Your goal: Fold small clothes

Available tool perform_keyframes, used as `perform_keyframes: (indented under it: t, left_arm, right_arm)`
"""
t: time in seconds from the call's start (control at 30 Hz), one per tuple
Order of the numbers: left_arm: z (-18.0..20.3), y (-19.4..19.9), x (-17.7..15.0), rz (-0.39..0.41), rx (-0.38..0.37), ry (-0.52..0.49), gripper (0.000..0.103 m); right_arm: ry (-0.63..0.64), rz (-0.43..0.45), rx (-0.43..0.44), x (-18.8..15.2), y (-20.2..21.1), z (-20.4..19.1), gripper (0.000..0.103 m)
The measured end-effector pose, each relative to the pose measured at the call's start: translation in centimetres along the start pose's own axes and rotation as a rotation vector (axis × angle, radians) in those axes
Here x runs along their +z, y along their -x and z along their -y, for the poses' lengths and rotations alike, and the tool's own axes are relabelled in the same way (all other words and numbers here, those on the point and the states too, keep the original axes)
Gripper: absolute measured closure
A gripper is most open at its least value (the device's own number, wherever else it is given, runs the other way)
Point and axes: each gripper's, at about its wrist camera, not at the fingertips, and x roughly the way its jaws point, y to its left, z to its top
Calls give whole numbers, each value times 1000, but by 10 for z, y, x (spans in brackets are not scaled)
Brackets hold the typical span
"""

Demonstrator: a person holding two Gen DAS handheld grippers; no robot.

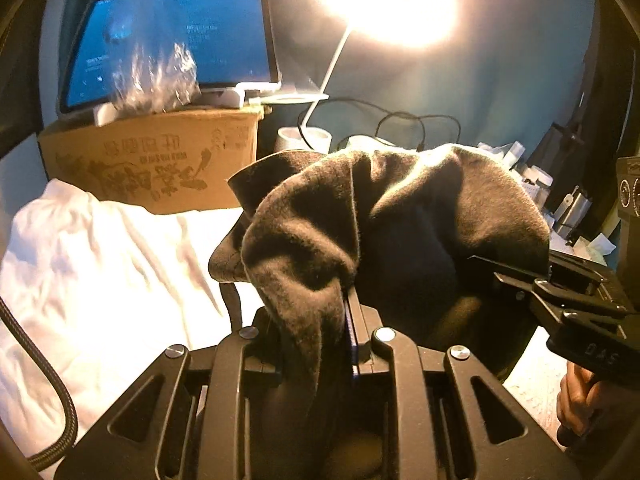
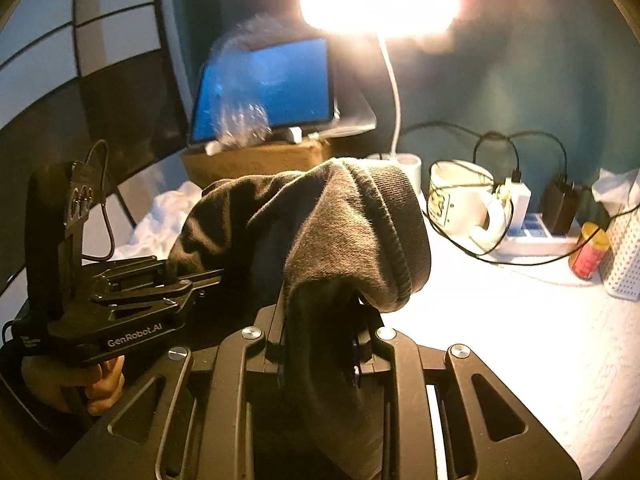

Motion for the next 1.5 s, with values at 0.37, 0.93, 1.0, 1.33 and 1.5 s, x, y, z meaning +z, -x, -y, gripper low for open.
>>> perform_keyframes:
  t: [0.37, 0.93, 1.0, 1.33, 1.5]
  left_arm:
    - [-12, -47, -7, -115, 23, 14, 82]
    - [-23, -78, -3, -218, 41, 60, 76]
    - [-22, -79, -2, -220, 44, 57, 76]
    - [-26, -84, 6, -232, 45, 73, 75]
    - [-28, -86, 8, -231, 48, 75, 73]
  right_arm:
    - [-42, -85, 1, -10, -50, 32, 79]
    - [-184, -232, 76, -23, -105, 83, 58]
    - [-193, -238, 93, -21, -106, 87, 57]
    - [-181, -244, 84, -5, -119, 98, 46]
    - [-171, -217, 71, -6, -121, 101, 45]
